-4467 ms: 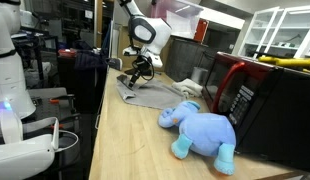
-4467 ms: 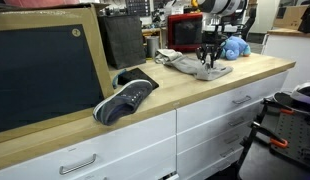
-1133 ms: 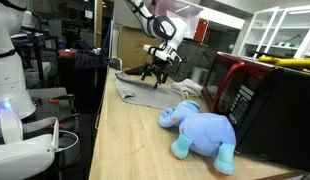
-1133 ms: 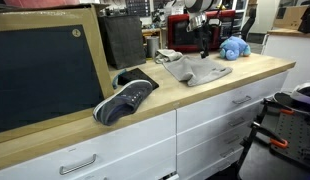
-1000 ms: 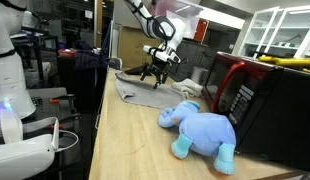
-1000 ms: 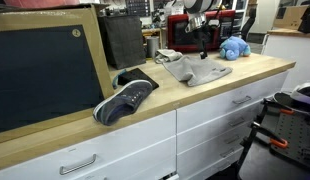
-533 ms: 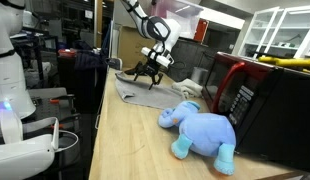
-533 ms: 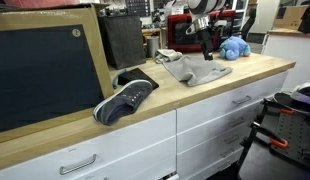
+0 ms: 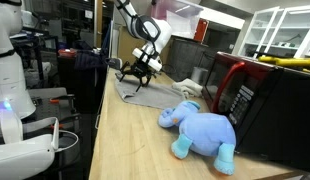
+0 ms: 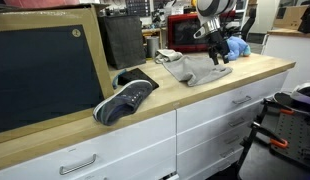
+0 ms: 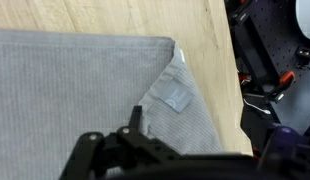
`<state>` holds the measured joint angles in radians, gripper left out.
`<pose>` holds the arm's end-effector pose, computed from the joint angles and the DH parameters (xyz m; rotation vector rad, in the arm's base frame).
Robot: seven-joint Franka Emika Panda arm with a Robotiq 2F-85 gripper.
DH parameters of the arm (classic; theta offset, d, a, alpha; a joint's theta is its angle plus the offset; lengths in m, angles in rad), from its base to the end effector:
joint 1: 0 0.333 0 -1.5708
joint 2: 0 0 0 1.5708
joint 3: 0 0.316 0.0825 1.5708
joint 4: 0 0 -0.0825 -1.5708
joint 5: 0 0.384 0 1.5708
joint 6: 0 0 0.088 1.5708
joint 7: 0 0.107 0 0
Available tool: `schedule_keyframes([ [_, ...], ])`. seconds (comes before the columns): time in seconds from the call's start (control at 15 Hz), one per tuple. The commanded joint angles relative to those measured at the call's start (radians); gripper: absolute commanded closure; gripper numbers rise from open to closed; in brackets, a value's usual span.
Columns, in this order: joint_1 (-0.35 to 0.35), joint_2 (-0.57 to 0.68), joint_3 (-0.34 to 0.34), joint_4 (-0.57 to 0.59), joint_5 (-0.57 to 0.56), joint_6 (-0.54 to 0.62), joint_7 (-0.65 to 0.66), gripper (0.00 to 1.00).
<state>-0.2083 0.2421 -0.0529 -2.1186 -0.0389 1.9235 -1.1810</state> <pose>0.5009 -0.1367 0.2714 -2.5339 -1.2873 0.5177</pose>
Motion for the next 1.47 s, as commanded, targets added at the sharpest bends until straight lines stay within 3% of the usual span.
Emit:
schedule_keyframes([
  [0.0, 0.025, -0.061, 0.003, -0.108, -0.009, 0.086, -0.03, 0.0],
  [1.27, 0.056, -0.092, -0.004, -0.194, -0.058, 0.352, -0.046, 0.0],
  [1.33, 0.055, -0.09, -0.004, -0.195, -0.055, 0.366, -0.045, 0.06],
  [1.4, 0.055, -0.089, -0.004, -0.197, -0.053, 0.376, -0.044, 0.28],
])
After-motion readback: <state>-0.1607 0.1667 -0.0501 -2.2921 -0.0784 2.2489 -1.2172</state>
